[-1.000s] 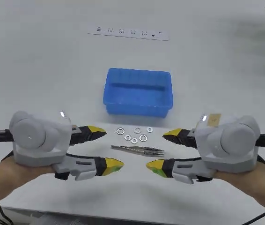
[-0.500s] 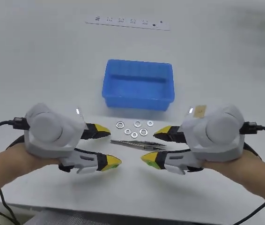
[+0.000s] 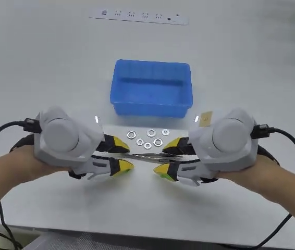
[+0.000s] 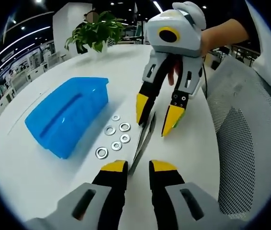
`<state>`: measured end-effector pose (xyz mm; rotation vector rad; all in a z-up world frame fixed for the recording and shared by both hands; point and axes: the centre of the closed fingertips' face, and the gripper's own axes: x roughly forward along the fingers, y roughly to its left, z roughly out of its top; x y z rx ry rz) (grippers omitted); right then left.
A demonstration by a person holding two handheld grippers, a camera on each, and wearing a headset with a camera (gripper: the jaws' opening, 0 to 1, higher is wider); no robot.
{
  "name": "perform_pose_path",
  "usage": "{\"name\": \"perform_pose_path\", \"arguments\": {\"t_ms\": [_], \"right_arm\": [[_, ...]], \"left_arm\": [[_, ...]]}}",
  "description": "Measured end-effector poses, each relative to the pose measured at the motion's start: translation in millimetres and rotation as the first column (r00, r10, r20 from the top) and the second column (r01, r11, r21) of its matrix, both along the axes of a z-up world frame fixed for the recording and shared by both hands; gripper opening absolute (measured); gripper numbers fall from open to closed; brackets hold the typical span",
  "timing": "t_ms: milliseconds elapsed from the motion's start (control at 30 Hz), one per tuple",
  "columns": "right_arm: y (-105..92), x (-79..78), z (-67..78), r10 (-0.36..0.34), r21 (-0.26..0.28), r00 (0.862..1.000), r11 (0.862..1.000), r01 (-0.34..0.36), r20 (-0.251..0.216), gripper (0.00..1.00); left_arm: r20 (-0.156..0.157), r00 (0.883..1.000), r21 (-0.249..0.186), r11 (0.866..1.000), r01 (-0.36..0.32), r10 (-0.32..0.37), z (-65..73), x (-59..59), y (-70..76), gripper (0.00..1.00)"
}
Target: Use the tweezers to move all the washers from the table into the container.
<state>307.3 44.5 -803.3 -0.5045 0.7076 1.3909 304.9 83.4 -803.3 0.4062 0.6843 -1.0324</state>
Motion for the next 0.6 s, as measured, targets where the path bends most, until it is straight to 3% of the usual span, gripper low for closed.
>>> {"name": "perform_pose_path", "arguments": {"t_ms": [100, 167, 267, 367, 467, 600], "right_arm": [[2.9, 2.7, -1.6, 0.018, 0.005, 0.999, 1.000, -0.018, 0.027, 0.23], [1.1, 1.5, -2.7, 0.007, -0.011, 1.000, 1.000, -0.007, 0.004, 0.21], [0.5, 2.7, -3.6, 0.015, -0.010, 0.999, 1.000, -0.015, 0.033, 0.16], [0.5, 0.2, -2.9, 0.016, -0.009, 1.000, 1.000, -0.016, 0.009, 0.15], [0.7, 0.7, -3.0, 0.025, -0.016, 1.000, 1.000, -0.025, 0.014, 0.14], [1.0, -1.6, -3.0, 0.032, -0.017, 0.999, 0.999, -0.031, 0.005, 0.12]], "left_arm": [[0.017, 1.000, 0.019, 1.000, 0.017, -0.017, -0.9, 2.3, -1.4, 0.22], [0.012, 0.999, 0.030, 0.999, 0.033, -0.033, 0.1, -0.4, -3.8, 0.21], [0.021, 0.998, 0.027, 0.998, 0.057, -0.057, 1.5, -3.6, -7.2, 0.17], [0.033, 0.997, 0.028, 0.997, 0.069, -0.070, 2.0, -4.0, -9.8, 0.10], [0.032, 0.993, 0.065, 0.992, 0.108, -0.110, 1.5, -5.2, -10.1, 0.09], [0.018, 0.994, 0.058, 0.993, 0.103, -0.104, -0.2, -3.3, -7.3, 0.09]]}}
